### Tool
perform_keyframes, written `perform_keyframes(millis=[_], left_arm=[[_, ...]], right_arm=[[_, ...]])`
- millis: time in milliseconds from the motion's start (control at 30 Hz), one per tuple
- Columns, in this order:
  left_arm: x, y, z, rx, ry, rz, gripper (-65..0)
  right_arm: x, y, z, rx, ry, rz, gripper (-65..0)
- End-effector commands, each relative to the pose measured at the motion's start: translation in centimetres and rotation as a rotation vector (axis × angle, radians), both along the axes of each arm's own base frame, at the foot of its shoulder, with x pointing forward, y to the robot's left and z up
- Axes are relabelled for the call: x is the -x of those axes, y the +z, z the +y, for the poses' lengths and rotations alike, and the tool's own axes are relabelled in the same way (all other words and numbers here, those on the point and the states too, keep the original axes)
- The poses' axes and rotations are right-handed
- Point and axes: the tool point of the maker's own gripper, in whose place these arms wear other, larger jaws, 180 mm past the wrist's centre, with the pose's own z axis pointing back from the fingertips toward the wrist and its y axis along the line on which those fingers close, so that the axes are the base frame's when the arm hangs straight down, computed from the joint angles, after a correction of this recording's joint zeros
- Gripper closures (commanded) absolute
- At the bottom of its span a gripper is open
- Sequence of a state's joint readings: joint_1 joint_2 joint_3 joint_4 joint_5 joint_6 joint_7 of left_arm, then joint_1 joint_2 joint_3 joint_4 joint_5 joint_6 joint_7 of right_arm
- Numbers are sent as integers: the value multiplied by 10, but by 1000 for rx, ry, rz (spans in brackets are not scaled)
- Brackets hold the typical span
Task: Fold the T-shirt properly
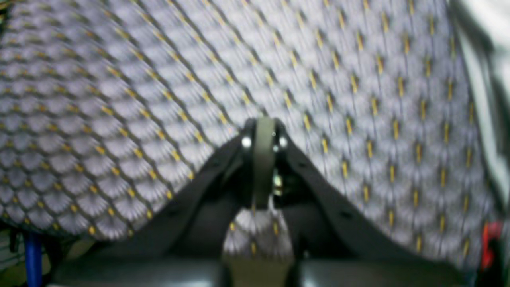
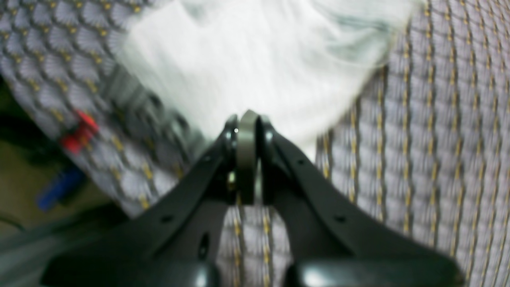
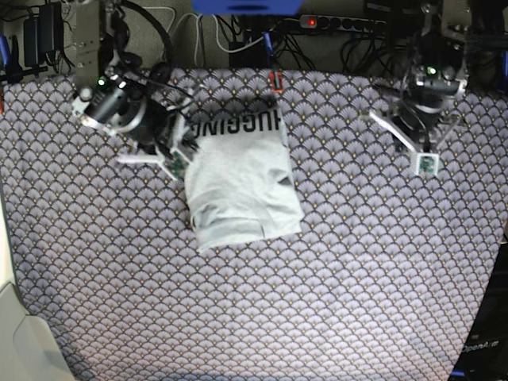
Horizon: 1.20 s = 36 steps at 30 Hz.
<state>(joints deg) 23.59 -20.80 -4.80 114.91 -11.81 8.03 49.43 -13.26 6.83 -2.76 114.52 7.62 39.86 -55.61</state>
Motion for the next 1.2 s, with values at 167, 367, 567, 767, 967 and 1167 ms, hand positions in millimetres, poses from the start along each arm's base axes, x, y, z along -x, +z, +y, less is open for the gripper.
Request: perform_keyframes(millis=[167,367,567,767,967,1167], left_arm=[[29,-13,-12,-27,-147,63,-4],[62,-30,-14,-20,-165,153,-4],[112,-54,-17,-38,-215,292,-4],[173,-110,-14,-140,-308,447,-4],[235,-176,-13,-123,-316,581,-4],[270,-253,2,-129,-180,650,-4]], right_arm=[[35,-15,-64,56,-124,48,0],[97,-29,-108,68,-217,111,0],[161,-50,-162,129,-331,239,0],[230,-108,-199,79,-448,425,0],[287,-179,-201,-74,-573,564,0],[297,-250,-180,-222,-755,657,0]])
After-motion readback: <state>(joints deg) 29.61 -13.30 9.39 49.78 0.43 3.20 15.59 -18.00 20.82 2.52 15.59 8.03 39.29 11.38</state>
